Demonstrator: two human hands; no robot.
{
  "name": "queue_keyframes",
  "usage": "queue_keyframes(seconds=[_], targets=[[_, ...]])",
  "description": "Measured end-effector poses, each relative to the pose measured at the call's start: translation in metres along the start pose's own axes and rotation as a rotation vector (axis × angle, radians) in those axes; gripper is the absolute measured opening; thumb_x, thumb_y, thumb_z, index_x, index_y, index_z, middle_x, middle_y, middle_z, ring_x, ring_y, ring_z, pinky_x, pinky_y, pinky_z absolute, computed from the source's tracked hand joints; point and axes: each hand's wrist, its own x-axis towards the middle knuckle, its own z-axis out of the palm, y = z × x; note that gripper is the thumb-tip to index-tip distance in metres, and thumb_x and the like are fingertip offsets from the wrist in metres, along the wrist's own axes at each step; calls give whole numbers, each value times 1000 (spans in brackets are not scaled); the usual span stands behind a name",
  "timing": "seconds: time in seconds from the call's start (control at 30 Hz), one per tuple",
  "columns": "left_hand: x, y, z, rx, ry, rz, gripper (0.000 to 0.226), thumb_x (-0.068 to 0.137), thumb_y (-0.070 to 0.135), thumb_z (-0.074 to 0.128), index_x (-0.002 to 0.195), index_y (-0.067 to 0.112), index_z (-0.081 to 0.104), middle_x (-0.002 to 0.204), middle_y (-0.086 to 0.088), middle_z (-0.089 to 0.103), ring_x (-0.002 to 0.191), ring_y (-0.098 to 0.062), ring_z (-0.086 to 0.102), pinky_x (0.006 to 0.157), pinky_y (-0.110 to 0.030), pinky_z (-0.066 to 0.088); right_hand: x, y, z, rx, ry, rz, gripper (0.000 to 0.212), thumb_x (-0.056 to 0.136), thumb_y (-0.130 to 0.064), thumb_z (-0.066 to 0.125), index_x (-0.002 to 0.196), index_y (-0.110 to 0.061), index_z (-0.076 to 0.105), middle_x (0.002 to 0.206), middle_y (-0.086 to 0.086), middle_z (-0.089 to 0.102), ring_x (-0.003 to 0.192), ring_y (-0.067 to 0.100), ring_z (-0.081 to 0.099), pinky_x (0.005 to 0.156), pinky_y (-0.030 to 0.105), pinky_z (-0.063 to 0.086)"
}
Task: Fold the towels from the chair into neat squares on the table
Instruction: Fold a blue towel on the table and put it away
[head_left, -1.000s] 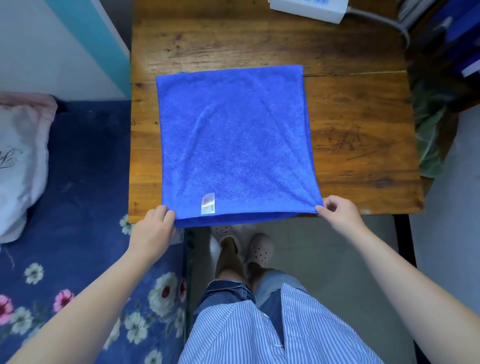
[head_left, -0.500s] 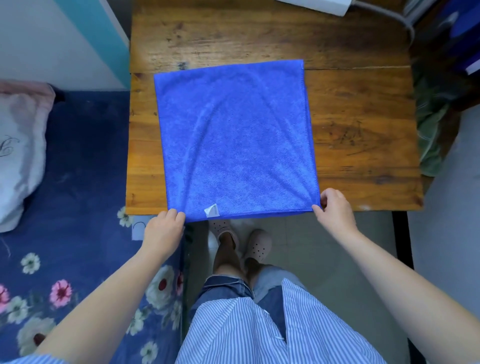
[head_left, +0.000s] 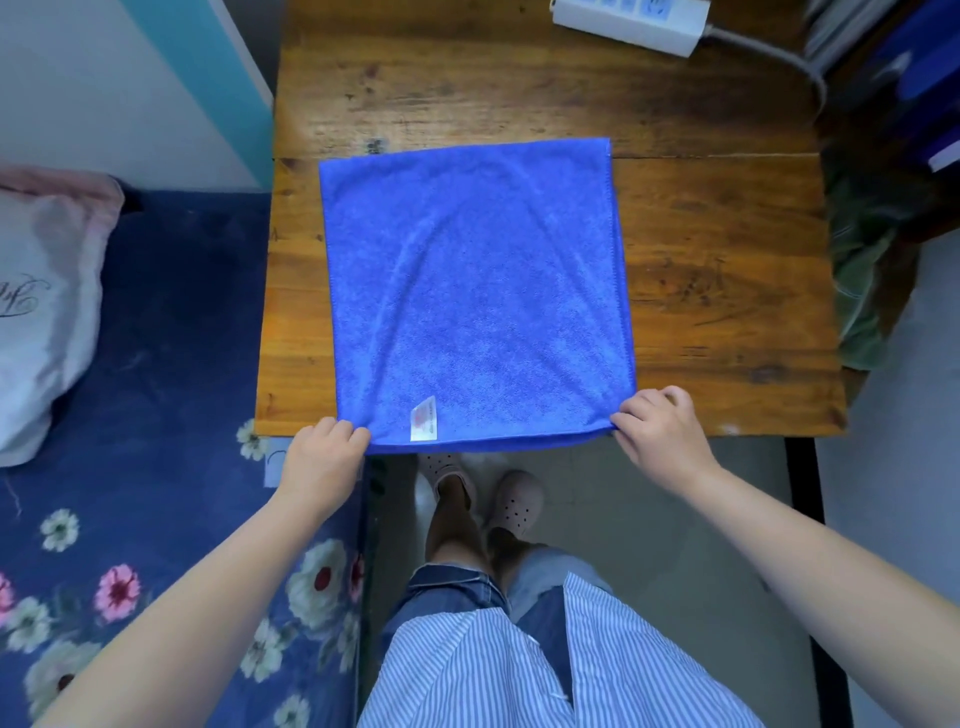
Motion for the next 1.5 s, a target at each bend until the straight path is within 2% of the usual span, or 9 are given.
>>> queue_keyframes(seconds=[0.27,0.5,0.7,0.93,1.03,1.1,1.23,1.33,1.5], targets=[[-4,0,-5,-40,-144,-58,49,16,1,90,48,5,52,49,-11,49,38,-26,50,33,-19,25,1,-6,-1,-8,-45,50,28,68,-12,37,54,-8,60,56,5,58,53,25,60,64,30,24],[-1,3,-8,-61,-151,-55,55,15,19,94,49,6,53,52,-9,50,42,-26,51,45,-21,19,4,-3,6,5,-9,-4,23,66,-12,36,53,-7,55,57,6,56,54,27,58,63,30,27],[2,17,-5,-71,-117,-99,87,17,43,92,77,12,37,68,-8,59,73,-22,38,60,-31,30,22,1,-14,320,-30,36,22,63,-19,37,56,-4,52,63,11,63,61,30,63,61,32,48],[16,29,-2,-196,-28,-170,49,24,0,82,63,7,54,63,-10,58,69,-23,36,59,-31,32,43,10,-58,586,-258,164,19,69,-21,41,58,-33,31,82,17,70,81,32,63,72,36,48],[14,9,-17,-300,-144,-40,37,33,0,86,56,6,58,54,-9,57,53,-29,56,43,-25,39,54,19,-71,456,-597,230,18,76,-16,47,60,-18,39,67,5,58,69,25,50,60,31,35],[17,-7,-37,-452,-310,-43,25,66,8,78,63,12,54,65,-10,61,64,-29,60,53,-27,35,63,23,-76,550,-815,290,27,74,-10,50,54,-17,33,53,-2,37,58,17,33,53,28,23],[40,-43,-81,-656,-898,-40,36,87,22,62,60,21,39,62,4,39,55,-7,37,50,-18,28,82,26,-81,836,-1082,352,17,53,-17,46,41,-20,35,41,-11,30,54,11,20,53,28,15],[69,-68,-98,-901,-781,-205,27,85,15,65,62,14,52,57,9,44,46,2,42,46,-11,31,98,38,-85,965,-907,454,14,53,-15,49,46,-20,38,47,-10,30,49,7,24,51,27,16],[125,-88,-101,-1372,-379,-556,21,87,3,59,68,13,60,51,12,64,48,4,58,52,-12,47,120,57,-79,1176,-274,772,31,80,6,61,61,-14,48,54,0,48,37,-4,44,41,10,35]])
